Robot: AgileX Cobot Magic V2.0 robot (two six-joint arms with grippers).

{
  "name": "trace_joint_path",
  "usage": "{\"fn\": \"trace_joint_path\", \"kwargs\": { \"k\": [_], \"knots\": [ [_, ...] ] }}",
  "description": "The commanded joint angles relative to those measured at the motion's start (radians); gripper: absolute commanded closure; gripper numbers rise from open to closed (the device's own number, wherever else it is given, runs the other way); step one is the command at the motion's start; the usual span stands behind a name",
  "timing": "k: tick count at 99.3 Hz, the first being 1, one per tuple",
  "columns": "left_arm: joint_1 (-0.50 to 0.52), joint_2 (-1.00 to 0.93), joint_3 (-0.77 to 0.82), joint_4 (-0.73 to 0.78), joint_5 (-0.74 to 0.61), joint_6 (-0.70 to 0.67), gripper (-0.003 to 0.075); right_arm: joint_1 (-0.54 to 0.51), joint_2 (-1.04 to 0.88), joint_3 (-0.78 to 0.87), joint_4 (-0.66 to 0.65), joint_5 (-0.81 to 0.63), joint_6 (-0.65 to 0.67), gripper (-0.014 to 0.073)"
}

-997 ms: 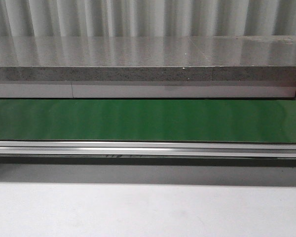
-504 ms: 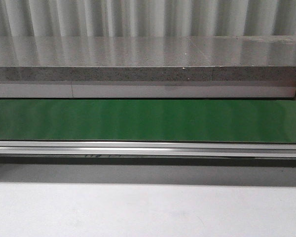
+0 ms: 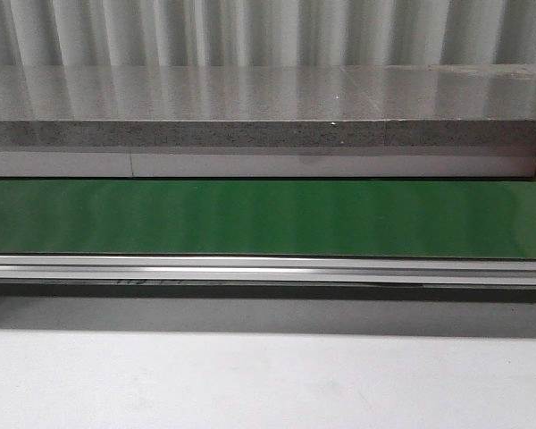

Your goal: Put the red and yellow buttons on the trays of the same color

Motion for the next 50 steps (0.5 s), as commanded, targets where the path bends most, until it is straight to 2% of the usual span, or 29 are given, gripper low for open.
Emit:
{"fn": "trace_joint_path", "kwargs": {
  "k": [1,11,23,33,50],
  "knots": [
    [-0.008,0.002,-0.027,-0.014,-0.065,-0.002,0.0739,0.012,-0.093,0.042,0.012,-0.065,-0.011,0.0112],
    [-0.008,0.002,-0.027,-0.014,-0.065,-0.002,0.0739,0.012,-0.173,0.108,0.012,-0.069,-0.011,0.0244],
    [-0.008,0.002,-0.027,-0.014,-0.065,-0.002,0.0739,0.012,-0.243,0.156,0.012,-0.071,-0.011,0.0526],
    [-0.008,0.002,-0.027,-0.014,-0.065,-0.002,0.0739,0.012,-0.28,0.171,0.012,-0.071,-0.011,0.0722],
    [-0.008,0.002,-0.027,-0.014,-0.076,-0.002,0.0739,0.012,-0.293,0.172,0.012,-0.069,-0.011,0.0718]
  ]
}}
